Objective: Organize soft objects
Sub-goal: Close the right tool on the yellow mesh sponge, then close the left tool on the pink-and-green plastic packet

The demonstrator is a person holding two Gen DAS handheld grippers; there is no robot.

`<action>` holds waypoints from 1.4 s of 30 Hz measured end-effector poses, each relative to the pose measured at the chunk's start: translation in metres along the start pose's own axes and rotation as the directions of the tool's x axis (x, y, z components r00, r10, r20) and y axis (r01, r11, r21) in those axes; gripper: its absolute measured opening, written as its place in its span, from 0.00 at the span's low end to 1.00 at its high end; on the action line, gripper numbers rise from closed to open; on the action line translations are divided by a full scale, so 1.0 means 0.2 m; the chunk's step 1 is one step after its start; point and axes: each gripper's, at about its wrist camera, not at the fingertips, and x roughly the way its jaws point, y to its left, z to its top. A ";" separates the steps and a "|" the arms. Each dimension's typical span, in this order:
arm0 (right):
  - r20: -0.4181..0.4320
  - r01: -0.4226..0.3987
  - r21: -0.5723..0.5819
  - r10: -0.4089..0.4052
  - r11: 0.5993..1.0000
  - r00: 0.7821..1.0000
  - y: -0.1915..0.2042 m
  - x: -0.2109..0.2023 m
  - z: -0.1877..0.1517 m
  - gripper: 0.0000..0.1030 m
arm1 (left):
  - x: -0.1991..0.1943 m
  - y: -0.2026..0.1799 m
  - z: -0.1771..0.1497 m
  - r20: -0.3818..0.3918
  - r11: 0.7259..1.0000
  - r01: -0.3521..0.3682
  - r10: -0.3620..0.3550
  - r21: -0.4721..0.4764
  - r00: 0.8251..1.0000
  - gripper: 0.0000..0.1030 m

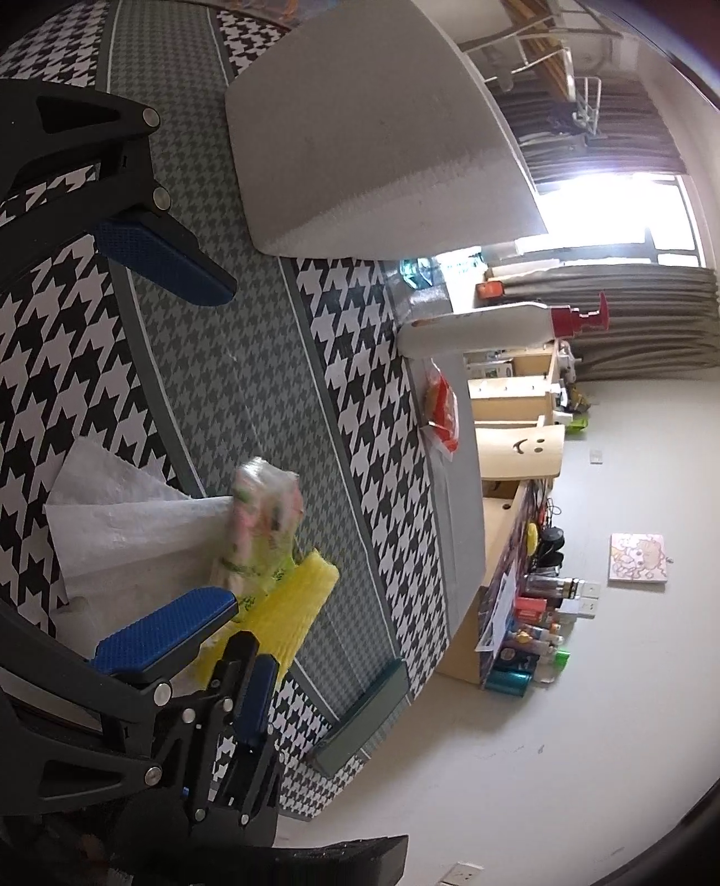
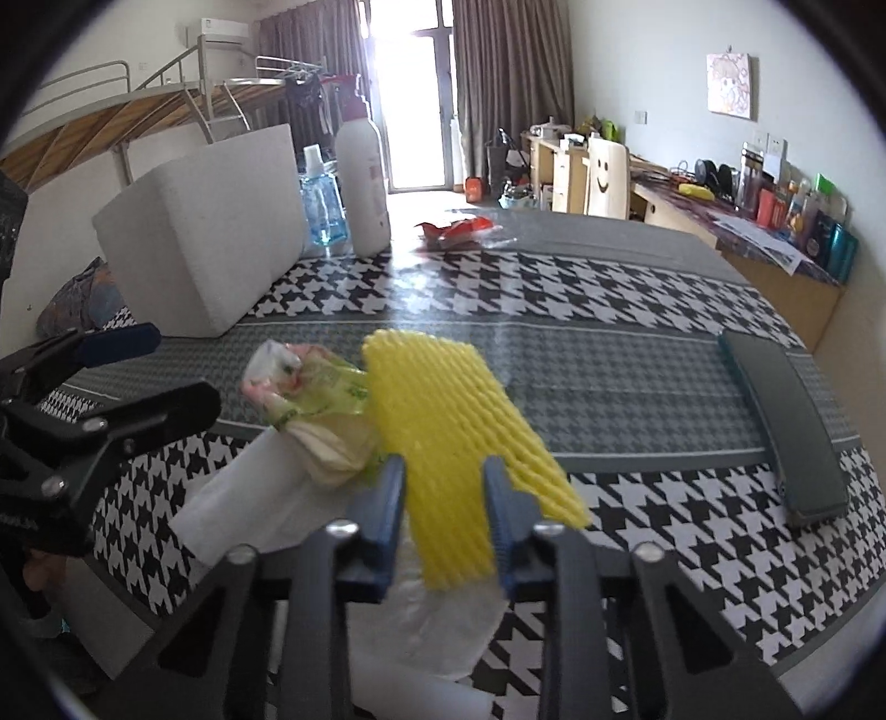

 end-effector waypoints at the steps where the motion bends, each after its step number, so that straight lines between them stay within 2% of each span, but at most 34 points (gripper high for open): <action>1: -0.003 0.001 0.005 -0.001 1.000 1.000 0.00 0.00 0.00 0.22 | 0.00 -0.01 0.00 0.000 1.000 0.006 -0.006 0.004 1.000 0.99; 3: -0.008 0.002 0.013 -0.002 1.000 1.000 -0.02 0.01 0.00 0.17 | 0.01 -0.02 0.01 -0.007 1.000 0.020 -0.020 0.008 1.000 0.99; 9: 0.014 0.001 0.017 -0.002 1.000 1.000 -0.04 -0.02 0.00 0.17 | 0.03 -0.06 0.03 -0.013 0.998 0.051 -0.051 0.021 0.999 0.99; 16: 0.020 -0.002 0.024 0.002 1.000 1.000 -0.06 -0.04 -0.02 0.17 | 0.10 -0.10 0.03 -0.062 0.996 0.078 -0.076 0.042 0.995 0.99; 25: 0.016 -0.002 0.031 0.001 1.000 1.000 -0.09 -0.04 -0.04 0.18 | 0.20 -0.13 0.02 -0.117 0.995 0.062 -0.053 0.079 0.992 0.99; 26: 0.014 -0.003 0.034 0.002 0.999 1.000 -0.09 -0.04 -0.04 0.21 | 0.22 -0.13 0.02 -0.129 0.995 0.068 -0.058 0.078 0.990 0.99; 29: 0.017 -0.006 0.045 0.006 0.999 1.000 -0.11 -0.04 -0.04 0.40 | 0.24 -0.14 0.01 -0.145 0.994 0.073 -0.062 0.075 0.988 0.99; 30: 0.021 -0.003 0.049 0.002 0.999 1.000 -0.11 -0.05 -0.04 0.43 | 0.25 -0.14 0.01 -0.148 0.995 0.070 -0.059 0.073 0.987 0.99; 32: 0.022 0.002 0.055 -0.003 0.999 1.000 -0.12 -0.05 -0.04 0.44 | 0.27 -0.13 0.01 -0.159 0.995 0.070 -0.059 0.069 0.985 0.99; 34: 0.020 0.001 0.059 -0.002 0.998 1.000 -0.12 -0.05 -0.04 0.45 | 0.27 -0.13 0.00 -0.170 0.994 0.082 -0.069 0.069 0.983 0.91; 38: 0.014 0.009 0.059 -0.009 0.998 1.000 -0.13 -0.05 -0.04 0.47 | 0.30 -0.13 -0.01 -0.194 0.994 0.085 -0.071 0.064 0.978 0.86; 42: 0.013 0.016 0.066 -0.017 0.998 1.000 -0.13 -0.05 -0.04 0.52 | 0.30 -0.14 -0.01 -0.190 0.994 0.090 -0.076 0.065 0.979 0.73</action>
